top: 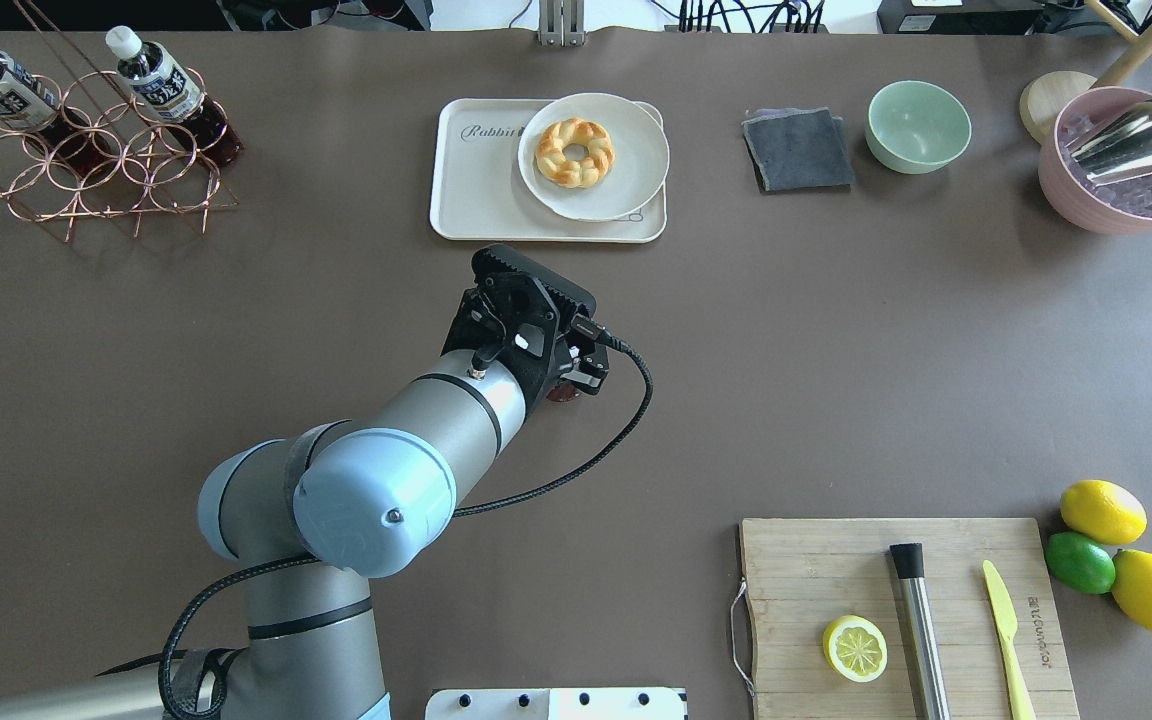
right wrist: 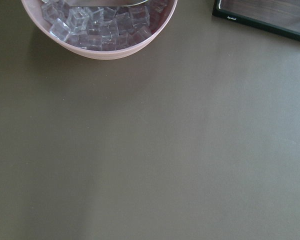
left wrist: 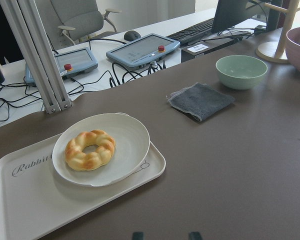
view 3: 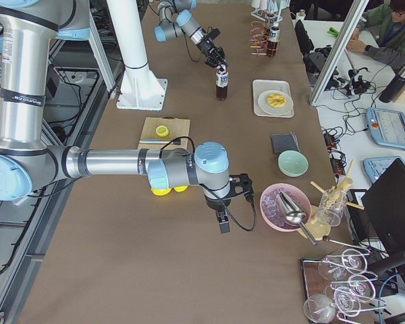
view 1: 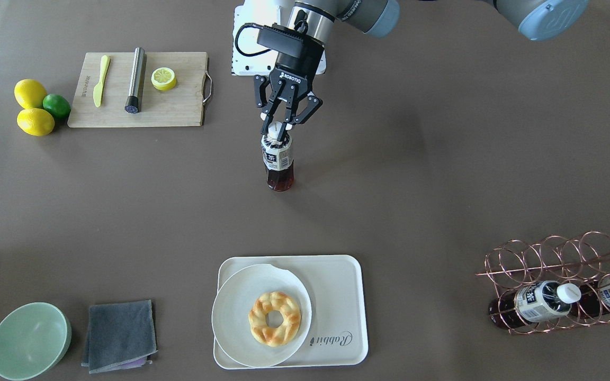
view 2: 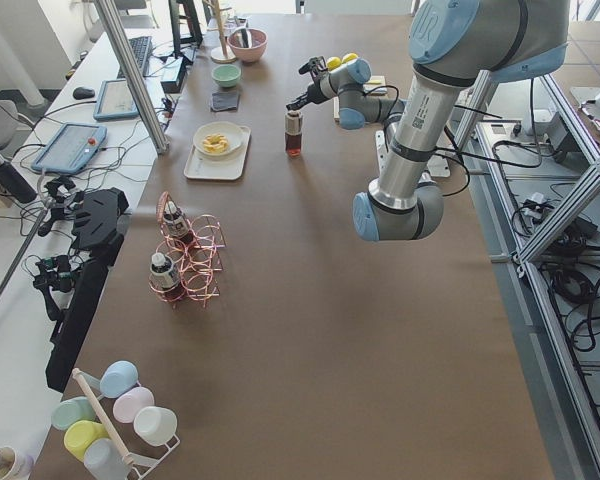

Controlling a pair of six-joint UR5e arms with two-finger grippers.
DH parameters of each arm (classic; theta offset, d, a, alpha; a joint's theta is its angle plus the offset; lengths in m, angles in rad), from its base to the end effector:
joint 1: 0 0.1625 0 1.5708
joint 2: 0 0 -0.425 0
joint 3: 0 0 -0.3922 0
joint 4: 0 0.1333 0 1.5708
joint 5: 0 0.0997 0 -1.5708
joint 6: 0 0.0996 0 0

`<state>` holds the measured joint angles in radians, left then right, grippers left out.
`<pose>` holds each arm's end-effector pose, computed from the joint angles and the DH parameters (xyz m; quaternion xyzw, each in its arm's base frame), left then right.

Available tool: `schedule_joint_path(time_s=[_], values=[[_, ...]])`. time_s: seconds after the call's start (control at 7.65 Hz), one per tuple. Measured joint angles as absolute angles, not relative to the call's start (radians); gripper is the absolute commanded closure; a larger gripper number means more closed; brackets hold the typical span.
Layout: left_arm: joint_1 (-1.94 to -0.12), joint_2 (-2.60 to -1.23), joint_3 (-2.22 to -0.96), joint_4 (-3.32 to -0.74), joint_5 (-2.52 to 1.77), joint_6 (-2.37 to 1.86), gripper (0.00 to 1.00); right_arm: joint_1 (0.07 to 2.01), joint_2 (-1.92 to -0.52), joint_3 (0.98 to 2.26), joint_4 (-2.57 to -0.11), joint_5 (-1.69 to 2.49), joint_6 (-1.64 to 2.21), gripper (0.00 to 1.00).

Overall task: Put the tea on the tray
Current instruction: 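Lower the tea bottle onto the table short of the tray, left gripper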

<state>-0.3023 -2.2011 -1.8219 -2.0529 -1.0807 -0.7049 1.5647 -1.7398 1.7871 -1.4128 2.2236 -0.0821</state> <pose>0.5253 -0.3526 0.1237 0.4943 0.4061 0.0626 0.7661 0.0702 -0.4344 0.6200 0.1091 -0.3150 -0.0744 0.9399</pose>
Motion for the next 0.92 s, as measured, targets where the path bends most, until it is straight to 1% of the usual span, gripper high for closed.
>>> schedule_joint_path(time_s=[0.26, 0.39, 0.52, 0.65, 0.92], values=[[-0.302, -2.196, -1.825, -2.053, -1.081, -0.706, 1.00, 1.565, -1.742, 1.787, -1.413, 2.223, -0.084, 0.00], [-0.302, -2.196, -1.825, -2.053, -1.080, -0.706, 0.53, 1.565, -1.742, 1.788, -1.414, 2.223, -0.084, 0.00], [-0.302, -2.195, -1.825, -2.053, -1.081, -0.705, 0.15, 1.565, -1.743, 1.788, -1.414, 2.224, -0.083, 0.00], [-0.302, -2.195, -1.825, -2.053, -1.082, -0.703, 0.03, 1.565, -1.743, 1.788, -1.413, 2.223, -0.083, 0.00], [-0.302, -2.194, -1.826, -2.053, -1.080, -0.697, 0.03, 1.565, -1.743, 1.787, -1.413, 2.223, -0.084, 0.00]])
